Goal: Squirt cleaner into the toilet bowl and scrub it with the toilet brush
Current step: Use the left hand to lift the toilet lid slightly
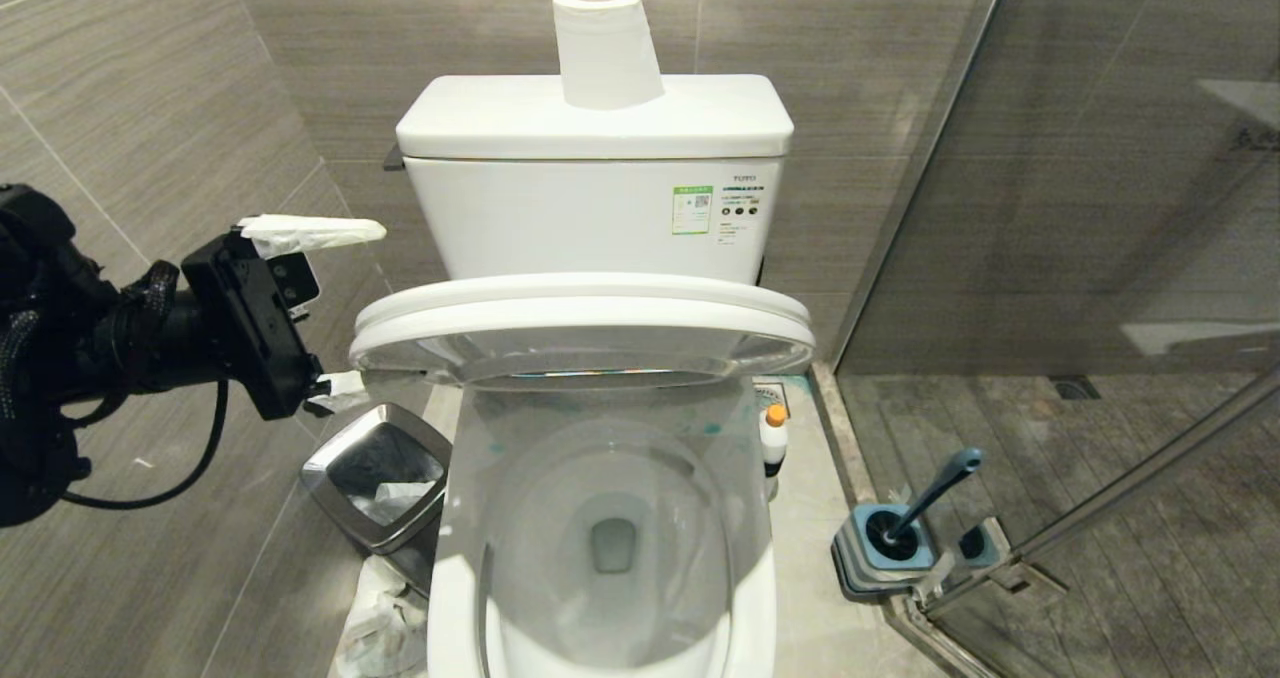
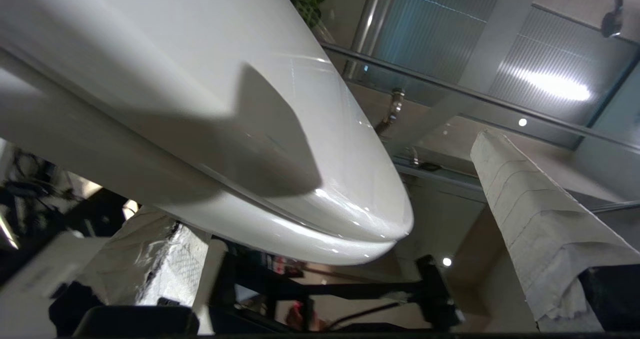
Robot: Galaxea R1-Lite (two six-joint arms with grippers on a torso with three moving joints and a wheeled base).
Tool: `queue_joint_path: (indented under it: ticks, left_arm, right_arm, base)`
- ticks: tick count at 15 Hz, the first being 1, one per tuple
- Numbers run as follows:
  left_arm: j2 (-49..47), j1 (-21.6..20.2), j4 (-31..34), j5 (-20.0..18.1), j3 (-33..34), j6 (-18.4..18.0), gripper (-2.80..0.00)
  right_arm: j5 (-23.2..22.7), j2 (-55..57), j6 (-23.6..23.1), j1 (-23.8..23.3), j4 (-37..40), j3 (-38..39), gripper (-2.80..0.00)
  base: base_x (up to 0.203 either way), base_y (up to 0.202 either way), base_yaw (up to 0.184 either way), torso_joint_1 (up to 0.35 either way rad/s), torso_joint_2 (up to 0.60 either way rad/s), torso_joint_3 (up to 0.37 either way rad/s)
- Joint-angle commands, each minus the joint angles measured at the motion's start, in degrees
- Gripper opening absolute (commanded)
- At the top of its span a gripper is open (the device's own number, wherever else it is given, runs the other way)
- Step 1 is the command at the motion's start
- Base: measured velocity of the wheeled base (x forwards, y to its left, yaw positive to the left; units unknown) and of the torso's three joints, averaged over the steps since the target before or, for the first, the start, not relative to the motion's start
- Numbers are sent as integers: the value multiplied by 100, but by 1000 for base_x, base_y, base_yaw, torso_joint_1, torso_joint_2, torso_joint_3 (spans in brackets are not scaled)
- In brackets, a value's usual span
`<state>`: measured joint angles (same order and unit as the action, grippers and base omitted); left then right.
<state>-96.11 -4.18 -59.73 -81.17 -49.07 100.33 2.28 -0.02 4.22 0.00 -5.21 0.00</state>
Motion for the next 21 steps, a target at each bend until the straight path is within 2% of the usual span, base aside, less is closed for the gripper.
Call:
queue_joint_path:
  ticks: [1,3,8,11,15,18,21]
  left_arm:
    - [-20,-4,-48,-143,-481,825,0]
    - [-67,-4,-56,-268,-797,1234,0]
    - [-162,14,-57,-510,-1267,1620,0]
    - [-194,92,-57,-514,-1516,1801,0]
    - [-250,289,-94,-468,-1627,1831,0]
    - [-321,362,-101,-296,-1971,1824,0]
    - [-345,365,-91,-293,-2235,1854,0]
  right_arm:
    - [1,2,5,0,-7,141,-280]
    - [1,2,9,0,-7,141,-280]
    - [1,2,9,0,-7,141,-280]
    - [1,2,9,0,1,141,-280]
    - [1,2,8,0,-7,141,-280]
    - [1,2,4,0,-7,141,-280]
    - [1,2,1,0,-7,141,-280]
  base:
    - [0,0,0,0,0,0]
    - [0,0,0,0,0,0]
    - [0,0,0,0,0,0]
    - [0,0,0,0,0,0]
    - [0,0,0,0,0,0]
    - [0,0,0,0,0,0]
    - [0,0,0,0,0,0]
